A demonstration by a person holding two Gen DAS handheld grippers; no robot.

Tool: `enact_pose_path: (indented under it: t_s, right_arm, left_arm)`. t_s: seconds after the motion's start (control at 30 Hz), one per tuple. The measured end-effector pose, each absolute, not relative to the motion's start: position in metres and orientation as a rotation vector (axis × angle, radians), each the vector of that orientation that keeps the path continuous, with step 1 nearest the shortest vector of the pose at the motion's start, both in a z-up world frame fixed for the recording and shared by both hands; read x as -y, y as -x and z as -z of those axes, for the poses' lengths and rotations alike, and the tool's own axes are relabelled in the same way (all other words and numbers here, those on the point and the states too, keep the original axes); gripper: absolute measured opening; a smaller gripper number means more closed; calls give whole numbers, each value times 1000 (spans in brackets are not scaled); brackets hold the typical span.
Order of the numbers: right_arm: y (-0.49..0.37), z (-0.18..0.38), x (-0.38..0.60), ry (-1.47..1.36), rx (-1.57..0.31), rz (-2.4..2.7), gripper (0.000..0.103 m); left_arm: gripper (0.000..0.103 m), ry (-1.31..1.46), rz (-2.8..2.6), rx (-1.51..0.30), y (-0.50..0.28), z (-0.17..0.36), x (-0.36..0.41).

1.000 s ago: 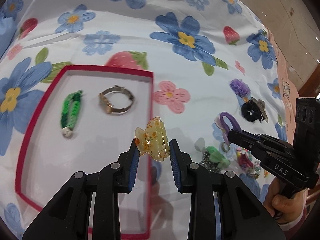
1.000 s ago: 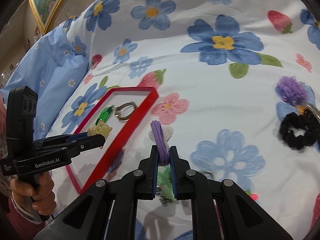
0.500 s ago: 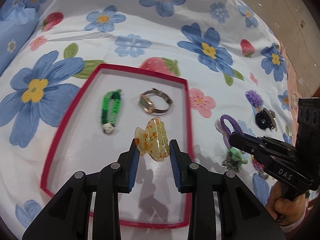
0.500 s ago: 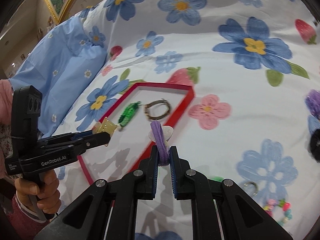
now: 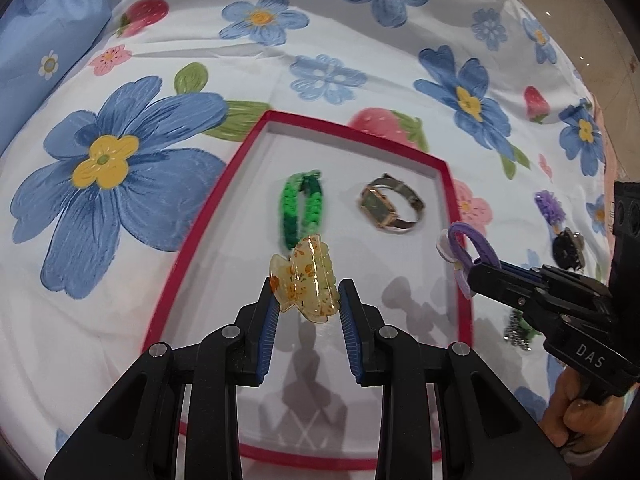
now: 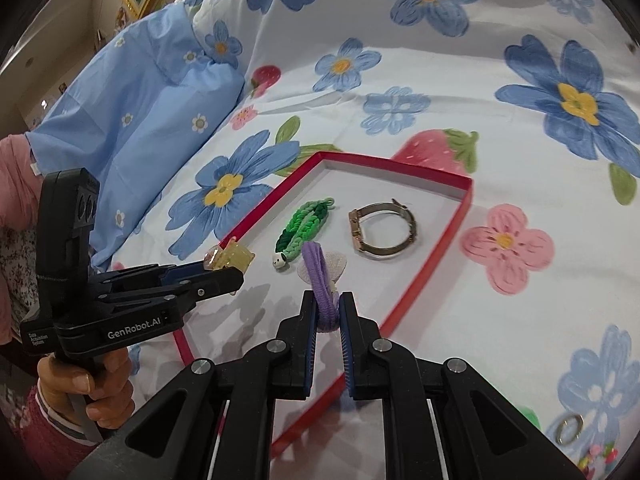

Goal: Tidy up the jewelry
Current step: 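Carry the claw clip and hair tie in both grippers over the tray, then open both grippers to release the claw clip and hair tie into the tray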

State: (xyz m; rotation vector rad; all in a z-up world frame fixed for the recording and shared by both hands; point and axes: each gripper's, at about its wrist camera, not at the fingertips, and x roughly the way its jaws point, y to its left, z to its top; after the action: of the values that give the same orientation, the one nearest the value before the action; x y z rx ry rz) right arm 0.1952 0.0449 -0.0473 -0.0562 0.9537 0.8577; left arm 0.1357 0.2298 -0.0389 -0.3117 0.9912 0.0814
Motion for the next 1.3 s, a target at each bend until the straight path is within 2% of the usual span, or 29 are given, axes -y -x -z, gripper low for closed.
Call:
enact_pose_path:
  t_s: [0.43,0.63,0.8,0.9,1.0,1.17,1.3]
  right_arm:
    - [-217,79,-90,138,-1017,-858,11]
    - [-221,89,-95,158,-1034,-837,16]
    - [-224,90,-96,176,-1038,-831,15]
    - [-224,90,-98,181,-1040,-831,16]
    - [-224,89,-98,182,-1042,-835,18]
    - [-222,86,-97,174,-1033,-847,32]
    - [-220,79,-93,162,-1021,-847,32]
  left_arm:
    - [28,324,-104,-1057,-159,71,-252]
    - [29,302,-106,-1058,-159,73,-250]
    - [29,284,-113,-1060,-160,73,-247]
    - [31,278,-116,-1067,-162,74,-246]
    - [38,281,-129,-1071,-162,75,-248]
    - [41,280,-135,-1067,-160,73,-248]
    - [48,281,-143,-1058,-155,69,-247]
